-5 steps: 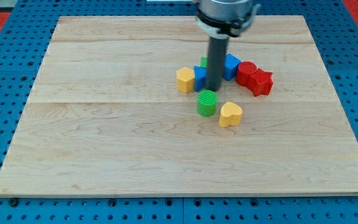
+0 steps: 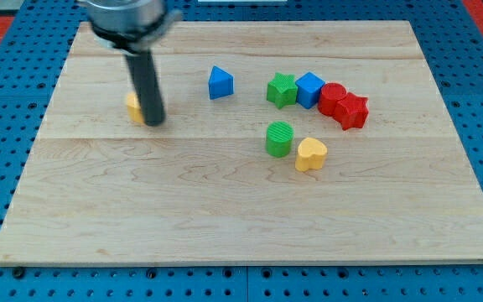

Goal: Slide the yellow hexagon to the top left

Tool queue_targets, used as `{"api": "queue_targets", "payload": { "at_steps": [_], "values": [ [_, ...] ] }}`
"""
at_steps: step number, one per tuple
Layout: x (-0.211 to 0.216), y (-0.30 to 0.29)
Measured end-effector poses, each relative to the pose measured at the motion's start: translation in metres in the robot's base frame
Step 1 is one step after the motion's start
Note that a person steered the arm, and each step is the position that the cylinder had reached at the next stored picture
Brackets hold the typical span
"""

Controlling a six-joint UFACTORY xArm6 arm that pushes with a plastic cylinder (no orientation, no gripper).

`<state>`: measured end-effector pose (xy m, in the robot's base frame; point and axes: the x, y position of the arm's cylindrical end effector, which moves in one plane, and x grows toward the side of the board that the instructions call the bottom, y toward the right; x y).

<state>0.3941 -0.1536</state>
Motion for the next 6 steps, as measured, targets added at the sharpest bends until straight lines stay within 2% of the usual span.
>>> {"api": "queue_targets", "payload": {
  "at_steps": [1, 2, 3, 5, 6],
  "values": [
    [-0.038, -0.05],
    [-0.013, -0.054],
    [-0.017, -0.09],
    [-0.116, -0.072],
    [-0.101, -0.059]
  ]
}}
